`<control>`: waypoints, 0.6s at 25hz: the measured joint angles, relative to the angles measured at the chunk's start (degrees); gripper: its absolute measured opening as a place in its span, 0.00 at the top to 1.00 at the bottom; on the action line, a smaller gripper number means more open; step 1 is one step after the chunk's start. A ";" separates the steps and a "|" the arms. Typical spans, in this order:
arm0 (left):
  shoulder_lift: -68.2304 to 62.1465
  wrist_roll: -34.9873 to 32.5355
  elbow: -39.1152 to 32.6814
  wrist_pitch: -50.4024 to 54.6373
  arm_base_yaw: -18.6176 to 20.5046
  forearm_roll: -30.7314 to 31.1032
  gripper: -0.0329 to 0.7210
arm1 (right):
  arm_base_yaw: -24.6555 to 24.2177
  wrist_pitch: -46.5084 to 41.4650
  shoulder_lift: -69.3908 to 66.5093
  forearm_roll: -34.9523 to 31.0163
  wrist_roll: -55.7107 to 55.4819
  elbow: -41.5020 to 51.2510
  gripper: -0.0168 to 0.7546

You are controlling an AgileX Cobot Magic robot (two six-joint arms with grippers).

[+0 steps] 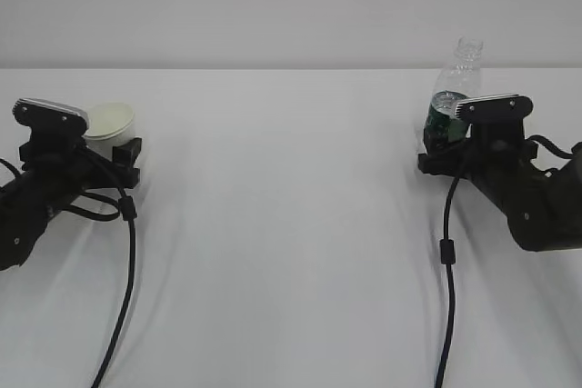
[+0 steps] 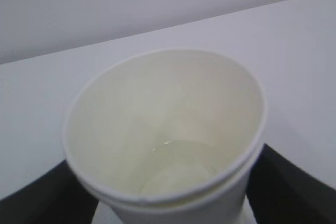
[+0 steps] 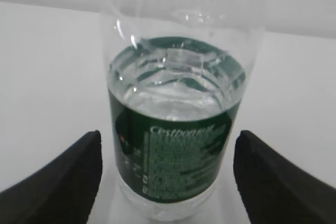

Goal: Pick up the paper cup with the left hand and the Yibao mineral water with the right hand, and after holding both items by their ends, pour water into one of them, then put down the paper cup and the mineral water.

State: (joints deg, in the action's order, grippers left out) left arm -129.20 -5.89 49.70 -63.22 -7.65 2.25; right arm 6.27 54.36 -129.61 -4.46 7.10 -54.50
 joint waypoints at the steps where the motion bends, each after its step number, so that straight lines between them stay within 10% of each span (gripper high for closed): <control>1: 0.41 0.00 -0.71 0.00 0.00 -0.12 0.17 | 0.00 0.26 0.72 0.00 0.25 0.45 0.21; 15: 7.01 -0.08 -11.31 -1.26 0.00 -1.21 0.17 | 0.00 2.30 9.23 0.40 1.20 10.69 0.21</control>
State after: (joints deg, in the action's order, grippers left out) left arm -122.19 -5.98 38.38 -64.48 -7.65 1.04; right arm 6.27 56.66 -120.38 -4.06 8.30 -43.81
